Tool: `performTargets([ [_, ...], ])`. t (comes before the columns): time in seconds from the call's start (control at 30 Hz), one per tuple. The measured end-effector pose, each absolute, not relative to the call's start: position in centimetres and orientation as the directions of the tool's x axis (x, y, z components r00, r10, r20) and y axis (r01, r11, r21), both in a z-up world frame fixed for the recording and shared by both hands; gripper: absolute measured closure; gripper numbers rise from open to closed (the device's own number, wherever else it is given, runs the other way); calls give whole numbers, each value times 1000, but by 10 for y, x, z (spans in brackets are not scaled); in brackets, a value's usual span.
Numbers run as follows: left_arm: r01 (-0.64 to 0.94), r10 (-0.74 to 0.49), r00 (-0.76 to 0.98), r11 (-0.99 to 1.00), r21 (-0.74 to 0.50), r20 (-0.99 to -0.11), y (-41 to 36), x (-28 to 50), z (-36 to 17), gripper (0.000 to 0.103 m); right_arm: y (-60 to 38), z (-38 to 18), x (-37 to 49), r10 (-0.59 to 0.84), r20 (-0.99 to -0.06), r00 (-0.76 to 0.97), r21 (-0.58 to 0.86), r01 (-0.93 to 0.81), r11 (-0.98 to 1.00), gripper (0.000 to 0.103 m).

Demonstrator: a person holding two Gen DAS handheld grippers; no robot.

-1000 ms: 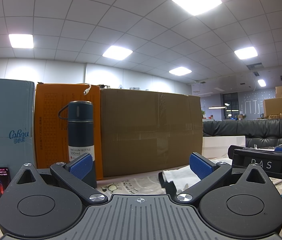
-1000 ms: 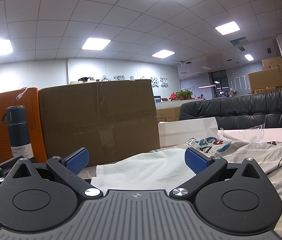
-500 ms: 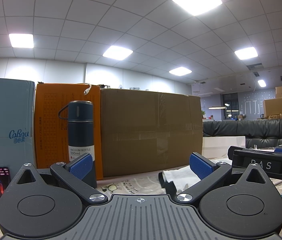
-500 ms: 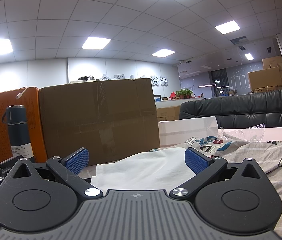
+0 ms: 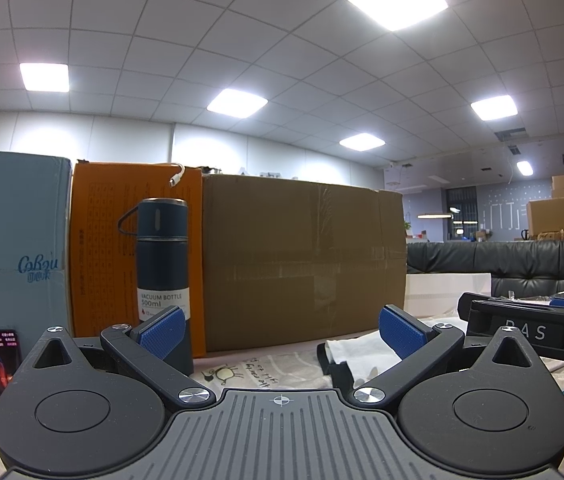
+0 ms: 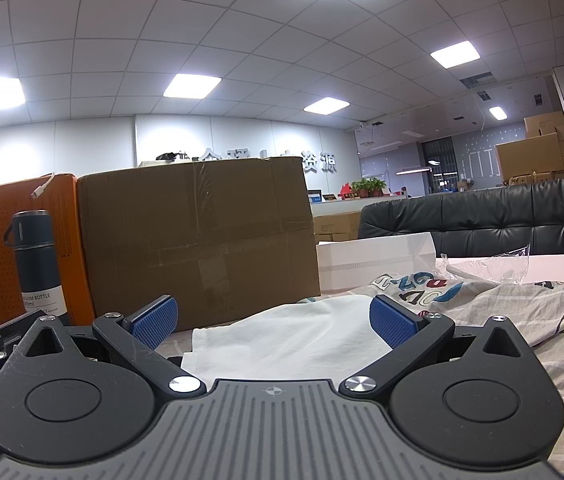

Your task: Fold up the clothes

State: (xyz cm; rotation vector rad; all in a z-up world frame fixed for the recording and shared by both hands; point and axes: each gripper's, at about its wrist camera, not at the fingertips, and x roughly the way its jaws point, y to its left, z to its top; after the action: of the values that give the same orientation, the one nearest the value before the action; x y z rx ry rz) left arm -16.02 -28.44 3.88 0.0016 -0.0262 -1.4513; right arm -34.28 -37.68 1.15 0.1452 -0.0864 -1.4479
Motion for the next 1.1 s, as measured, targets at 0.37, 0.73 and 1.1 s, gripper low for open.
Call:
performTargets([
  [0.37, 994, -994, 110, 111, 17, 24, -284, -160, 38, 0, -377, 12, -343, -992, -29, 122, 151, 982, 116, 0],
  [0.73, 994, -994, 110, 110, 15, 23, -285, -160, 38, 0, -377, 12, -343, -992, -29, 122, 151, 982, 116, 0],
  [1.1, 994, -994, 109, 109, 14, 19, -286, -159, 38, 0, -377, 11, -343, -992, -29, 122, 151, 982, 116, 0],
])
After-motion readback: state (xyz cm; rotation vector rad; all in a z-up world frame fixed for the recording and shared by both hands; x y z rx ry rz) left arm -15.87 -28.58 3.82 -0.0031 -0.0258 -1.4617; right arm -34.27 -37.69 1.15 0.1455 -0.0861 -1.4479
